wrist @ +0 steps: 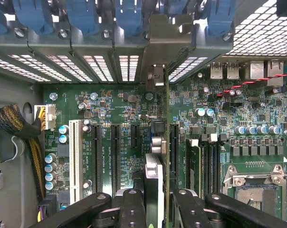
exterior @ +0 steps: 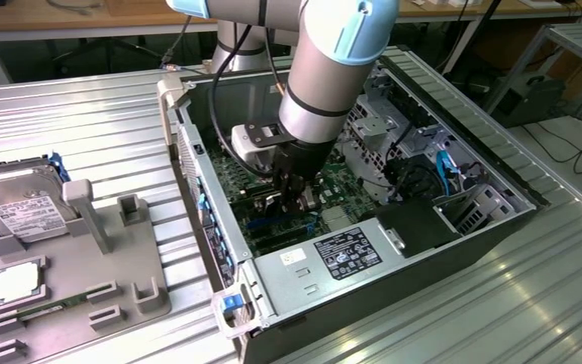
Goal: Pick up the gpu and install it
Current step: 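Insert the gpu into the slot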
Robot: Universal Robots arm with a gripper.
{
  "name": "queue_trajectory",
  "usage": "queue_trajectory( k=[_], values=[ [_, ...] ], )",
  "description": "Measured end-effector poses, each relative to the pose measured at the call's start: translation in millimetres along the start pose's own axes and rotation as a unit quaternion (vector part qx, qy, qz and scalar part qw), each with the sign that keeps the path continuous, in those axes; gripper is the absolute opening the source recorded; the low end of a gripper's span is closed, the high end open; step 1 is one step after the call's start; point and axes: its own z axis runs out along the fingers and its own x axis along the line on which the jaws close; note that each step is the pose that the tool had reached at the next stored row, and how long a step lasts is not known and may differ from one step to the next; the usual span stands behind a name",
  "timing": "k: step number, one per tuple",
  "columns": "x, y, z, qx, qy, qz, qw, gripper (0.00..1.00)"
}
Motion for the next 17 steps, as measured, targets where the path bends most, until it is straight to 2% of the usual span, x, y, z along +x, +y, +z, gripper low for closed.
queue_trajectory(
  k=[17],
  values=[
    [0.3,-0.3,3.7,0.0,0.0,0.0,1.0,0.28]
  ],
)
